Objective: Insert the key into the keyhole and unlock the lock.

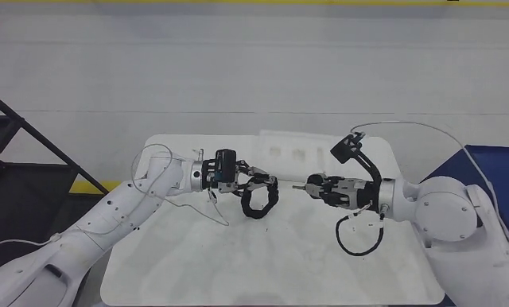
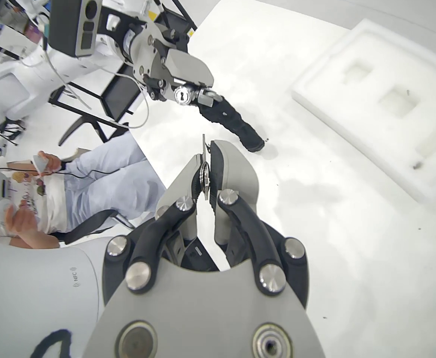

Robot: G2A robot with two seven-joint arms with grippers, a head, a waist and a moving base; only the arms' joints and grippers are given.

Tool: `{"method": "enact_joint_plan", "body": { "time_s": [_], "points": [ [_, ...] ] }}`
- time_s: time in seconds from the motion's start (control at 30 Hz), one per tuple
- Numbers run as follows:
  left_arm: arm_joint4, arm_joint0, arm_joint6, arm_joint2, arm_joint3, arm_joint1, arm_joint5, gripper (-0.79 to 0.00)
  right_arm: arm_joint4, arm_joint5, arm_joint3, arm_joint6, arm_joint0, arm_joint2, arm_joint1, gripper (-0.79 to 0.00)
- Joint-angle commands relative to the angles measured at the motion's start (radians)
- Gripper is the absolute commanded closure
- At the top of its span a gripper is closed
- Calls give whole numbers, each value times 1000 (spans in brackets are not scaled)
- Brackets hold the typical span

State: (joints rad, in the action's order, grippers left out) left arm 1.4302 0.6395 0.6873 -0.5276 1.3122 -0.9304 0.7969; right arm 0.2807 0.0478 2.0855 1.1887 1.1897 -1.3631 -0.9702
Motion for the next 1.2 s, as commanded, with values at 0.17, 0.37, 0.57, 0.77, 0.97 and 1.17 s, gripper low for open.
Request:
{"method": "enact_joint_plan", "body": {
  "time_s": [0.17, 0.37, 0.57, 0.77, 0.97, 1.17],
  "points": [
    [76, -3, 34, 13, 2, -25, -32, 0, 120, -68, 103, -11, 19, 27, 5, 0],
    [134, -7, 62, 17, 4, -42, -55, 0, 162, -81, 156, -4, 28, 50, 8, 0],
    [179, -7, 96, 15, 0, -52, -56, 0, 191, -92, 159, -19, 21, 73, 8, 0],
    [203, -7, 107, 6, -2, -59, -43, 0, 203, -96, 153, -20, 7, 96, 7, 0],
    [220, -4, 97, -7, 7, -62, -26, 0, 207, -99, 151, -21, -1, 106, 8, 0],
    [221, 4, 88, -20, 10, -66, -7, 0, 216, -101, 150, -24, -6, 113, 8, 0]
  ]
}}
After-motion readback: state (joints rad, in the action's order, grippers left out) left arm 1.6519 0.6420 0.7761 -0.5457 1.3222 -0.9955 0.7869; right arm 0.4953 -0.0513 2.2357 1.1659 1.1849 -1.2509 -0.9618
